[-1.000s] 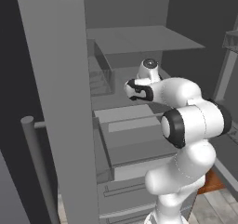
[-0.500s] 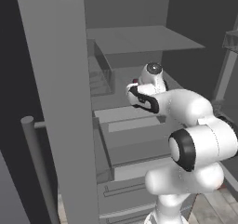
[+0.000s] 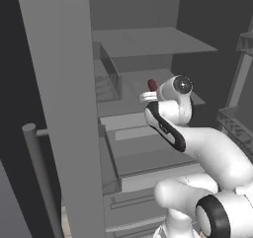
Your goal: Move the hot dog bun to the plate on the dining table and place the condiment next to that plate. Then navigate to the fridge and take the sausage and place it on the plate as well.
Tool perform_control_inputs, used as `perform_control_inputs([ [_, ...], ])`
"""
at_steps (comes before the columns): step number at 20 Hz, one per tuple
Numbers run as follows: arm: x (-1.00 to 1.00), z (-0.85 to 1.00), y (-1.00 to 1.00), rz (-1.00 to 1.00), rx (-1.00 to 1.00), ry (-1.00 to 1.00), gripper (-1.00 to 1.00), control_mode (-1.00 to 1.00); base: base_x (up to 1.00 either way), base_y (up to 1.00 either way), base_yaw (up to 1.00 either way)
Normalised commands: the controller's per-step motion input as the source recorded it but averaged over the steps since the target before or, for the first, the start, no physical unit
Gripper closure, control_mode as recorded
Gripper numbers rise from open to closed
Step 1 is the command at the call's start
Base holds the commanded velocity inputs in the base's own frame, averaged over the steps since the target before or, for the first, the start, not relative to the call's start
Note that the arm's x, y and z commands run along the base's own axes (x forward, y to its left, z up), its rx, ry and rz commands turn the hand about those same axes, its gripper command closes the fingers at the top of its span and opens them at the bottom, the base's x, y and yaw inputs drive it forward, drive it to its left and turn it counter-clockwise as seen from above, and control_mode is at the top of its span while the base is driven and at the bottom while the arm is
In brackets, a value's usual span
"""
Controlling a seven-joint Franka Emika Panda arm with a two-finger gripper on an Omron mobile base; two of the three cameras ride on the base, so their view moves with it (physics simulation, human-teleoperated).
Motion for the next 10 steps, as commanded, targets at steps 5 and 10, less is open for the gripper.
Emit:
perform_control_inputs([
  [5, -0.75, 0.69, 0.00, 0.00, 0.16, 0.00, 1.00, -1.00, 0.00, 0.00, 0.00],
  [10, -0.95, 0.57, 0.00, 0.00, 0.15, 0.00, 1.00, -1.00, 0.00, 0.00, 0.00],
])
